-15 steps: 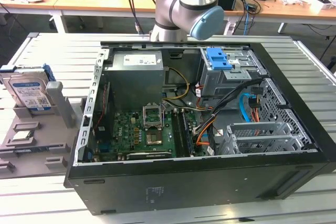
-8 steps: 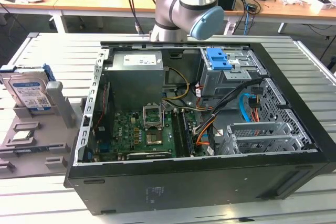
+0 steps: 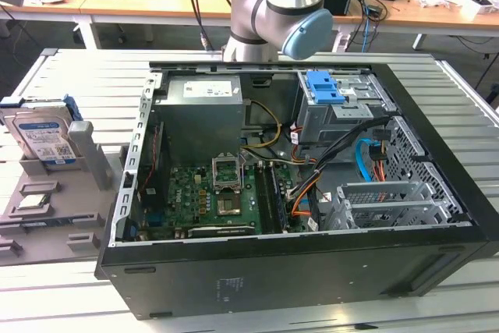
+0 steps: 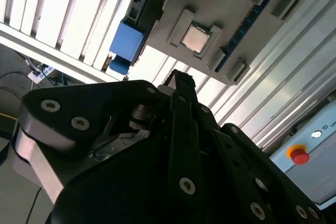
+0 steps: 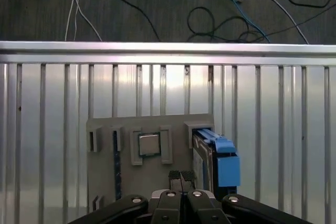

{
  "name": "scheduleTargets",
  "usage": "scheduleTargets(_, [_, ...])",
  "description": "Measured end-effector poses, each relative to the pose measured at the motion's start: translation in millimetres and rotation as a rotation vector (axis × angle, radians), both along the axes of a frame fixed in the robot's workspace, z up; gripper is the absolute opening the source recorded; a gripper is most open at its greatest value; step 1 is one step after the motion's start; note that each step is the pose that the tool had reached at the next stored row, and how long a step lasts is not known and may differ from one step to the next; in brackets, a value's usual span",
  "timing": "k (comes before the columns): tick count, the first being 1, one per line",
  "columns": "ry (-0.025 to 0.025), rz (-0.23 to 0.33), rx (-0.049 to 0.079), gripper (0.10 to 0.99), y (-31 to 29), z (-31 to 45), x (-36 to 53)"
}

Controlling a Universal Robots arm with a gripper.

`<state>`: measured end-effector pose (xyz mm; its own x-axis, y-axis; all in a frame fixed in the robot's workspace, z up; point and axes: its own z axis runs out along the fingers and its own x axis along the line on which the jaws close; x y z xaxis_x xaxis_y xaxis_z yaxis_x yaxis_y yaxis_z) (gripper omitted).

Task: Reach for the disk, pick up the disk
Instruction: 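Pick up the disk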

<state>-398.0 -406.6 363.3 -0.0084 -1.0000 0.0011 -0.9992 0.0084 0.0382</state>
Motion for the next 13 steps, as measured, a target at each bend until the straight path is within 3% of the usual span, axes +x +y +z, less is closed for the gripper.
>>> scheduleTargets(5, [0.0,-0.056,-0.001,0.106,0.0,0.0,0.0])
scheduleTargets(11, [0.0,-0.057,-0.001,0.114,0.0,0.0,0.0])
scheduleTargets(13, [0.0,-0.057,-0.001,0.235,0.0,0.0,0.0])
